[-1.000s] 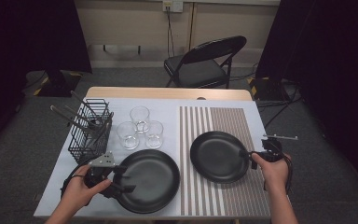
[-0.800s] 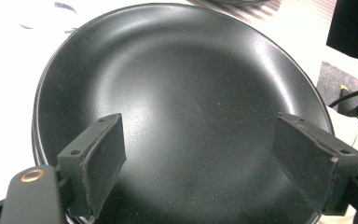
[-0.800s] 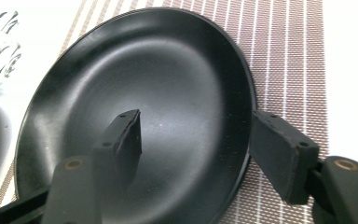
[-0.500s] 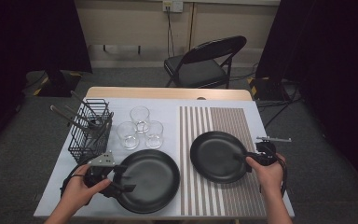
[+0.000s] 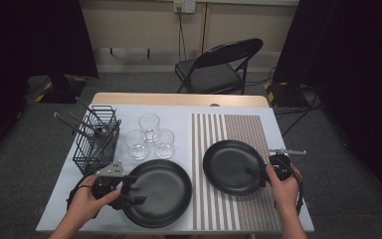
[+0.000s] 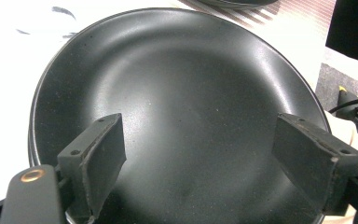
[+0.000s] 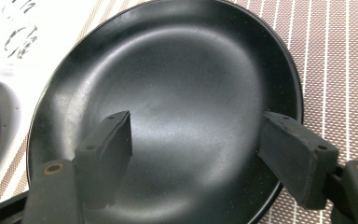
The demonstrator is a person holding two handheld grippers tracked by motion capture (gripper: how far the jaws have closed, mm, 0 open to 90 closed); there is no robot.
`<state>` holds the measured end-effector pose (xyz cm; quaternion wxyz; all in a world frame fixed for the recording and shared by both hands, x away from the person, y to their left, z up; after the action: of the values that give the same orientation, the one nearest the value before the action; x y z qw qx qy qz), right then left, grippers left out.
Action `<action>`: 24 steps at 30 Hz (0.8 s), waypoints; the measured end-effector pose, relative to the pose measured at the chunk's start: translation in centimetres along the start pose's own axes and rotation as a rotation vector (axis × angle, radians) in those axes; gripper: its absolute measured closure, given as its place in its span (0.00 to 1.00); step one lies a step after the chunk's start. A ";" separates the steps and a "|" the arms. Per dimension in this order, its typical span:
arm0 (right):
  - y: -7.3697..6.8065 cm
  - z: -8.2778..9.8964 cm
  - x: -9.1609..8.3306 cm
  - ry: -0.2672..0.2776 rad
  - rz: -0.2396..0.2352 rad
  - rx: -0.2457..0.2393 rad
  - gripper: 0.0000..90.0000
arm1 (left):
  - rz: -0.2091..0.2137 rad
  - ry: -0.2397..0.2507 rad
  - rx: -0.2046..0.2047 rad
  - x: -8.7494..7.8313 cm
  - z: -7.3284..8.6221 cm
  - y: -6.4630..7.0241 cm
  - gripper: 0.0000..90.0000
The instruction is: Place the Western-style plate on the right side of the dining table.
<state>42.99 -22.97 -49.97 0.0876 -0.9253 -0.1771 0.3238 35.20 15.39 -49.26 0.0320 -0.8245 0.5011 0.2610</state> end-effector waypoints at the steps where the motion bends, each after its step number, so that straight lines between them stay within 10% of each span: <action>1: -0.1 0.0 0.0 0.000 -0.002 -0.006 0.28 | 0.000 0.001 -0.005 0.0 0.0 0.0 0.19; 24: -2.5 0.2 0.7 -0.006 -0.078 -0.107 0.29 | 0.000 0.000 -0.003 0.0 0.0 0.2 0.19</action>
<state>42.69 -20.45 -49.80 0.0497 -0.9201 -0.2302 0.3131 35.01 15.31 -49.22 0.0308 -0.8245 0.5008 0.2616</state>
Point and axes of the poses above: each handheld gripper's, and its own axes: x roughly forward along the jaws, z roughly out of its underside, y roughly to its right, the point moved 10 cm from there along x, roughly forward along the jaws, and after that the axes turned 12 degrees about y, right-handed, at the moved point
